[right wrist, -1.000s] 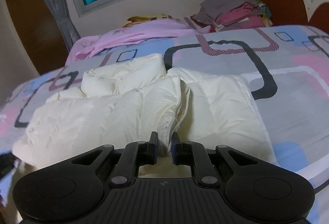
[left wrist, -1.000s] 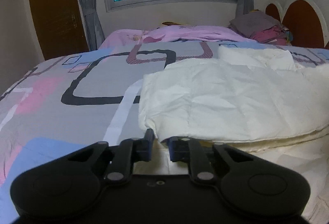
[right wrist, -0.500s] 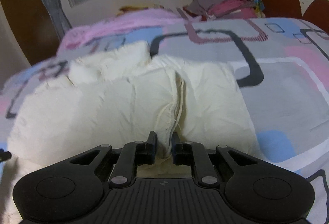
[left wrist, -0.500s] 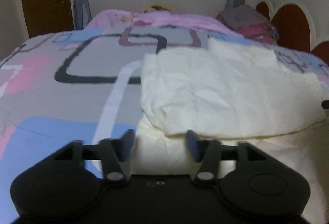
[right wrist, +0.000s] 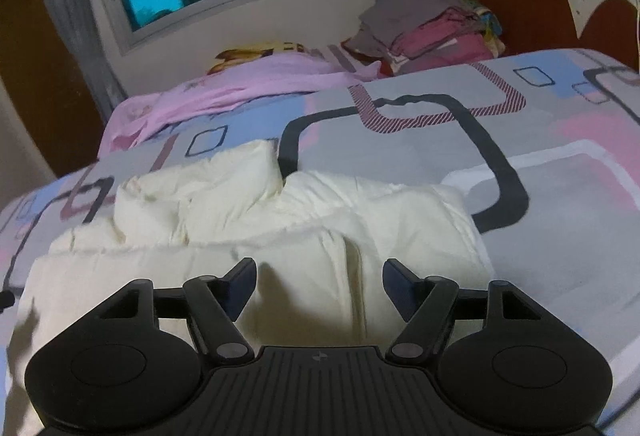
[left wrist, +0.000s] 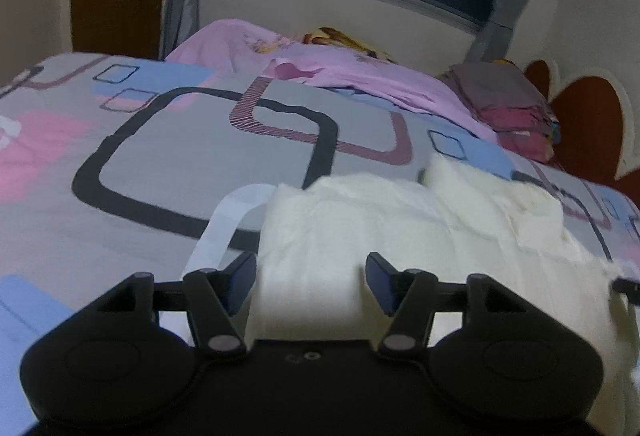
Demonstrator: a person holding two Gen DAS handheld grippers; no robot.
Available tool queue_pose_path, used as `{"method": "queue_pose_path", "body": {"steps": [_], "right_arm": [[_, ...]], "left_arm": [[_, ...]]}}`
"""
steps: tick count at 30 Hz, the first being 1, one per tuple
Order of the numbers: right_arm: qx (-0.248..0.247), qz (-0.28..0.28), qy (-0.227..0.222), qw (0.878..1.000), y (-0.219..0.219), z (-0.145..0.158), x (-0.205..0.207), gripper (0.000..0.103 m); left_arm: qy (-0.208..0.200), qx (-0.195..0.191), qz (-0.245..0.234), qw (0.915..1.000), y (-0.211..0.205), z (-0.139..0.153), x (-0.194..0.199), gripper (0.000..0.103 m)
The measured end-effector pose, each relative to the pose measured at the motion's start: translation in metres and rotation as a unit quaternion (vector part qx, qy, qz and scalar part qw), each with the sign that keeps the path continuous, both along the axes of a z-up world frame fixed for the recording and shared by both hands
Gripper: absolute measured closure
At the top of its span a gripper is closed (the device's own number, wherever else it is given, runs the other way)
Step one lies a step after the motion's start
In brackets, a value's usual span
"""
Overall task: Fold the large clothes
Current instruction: 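Release the jacket side with the right tool and smooth the fold with the left tool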
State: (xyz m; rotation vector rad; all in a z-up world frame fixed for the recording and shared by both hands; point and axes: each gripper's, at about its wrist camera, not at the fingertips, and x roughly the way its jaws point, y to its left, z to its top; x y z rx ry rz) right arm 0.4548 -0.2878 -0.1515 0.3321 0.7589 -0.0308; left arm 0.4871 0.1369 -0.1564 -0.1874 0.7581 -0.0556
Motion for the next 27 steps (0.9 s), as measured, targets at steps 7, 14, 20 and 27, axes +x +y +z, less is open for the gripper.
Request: {"method": "queue_pose_path", "body": {"steps": [7,14,20,27], "right_arm": [[-0.035,0.023,0.000,0.999,0.014,-0.010,0.014,0.075],[-0.076,0.001,0.025,0.997,0.009,-0.043,0.021,0.083],[-0.062,-0.007,0.015,0.998,0.001,-0.032,0.018,0.079],[-0.051,-0.014,-0.063,0.997,-0.003,0.008,-0.013,0.039]], "left_arm": [[0.021,-0.001,0.023,0.9995,-0.001,-0.026,0.038,0.054],[0.030,0.026,0.028,0.9988,-0.005,-0.051,0.042,0.052],[0.024,0.055,0.021,0.9980,-0.011,-0.053,0.040,0.052],[0.010,0.077,0.024,0.9967,-0.015,-0.033,0.027,0.054]]}}
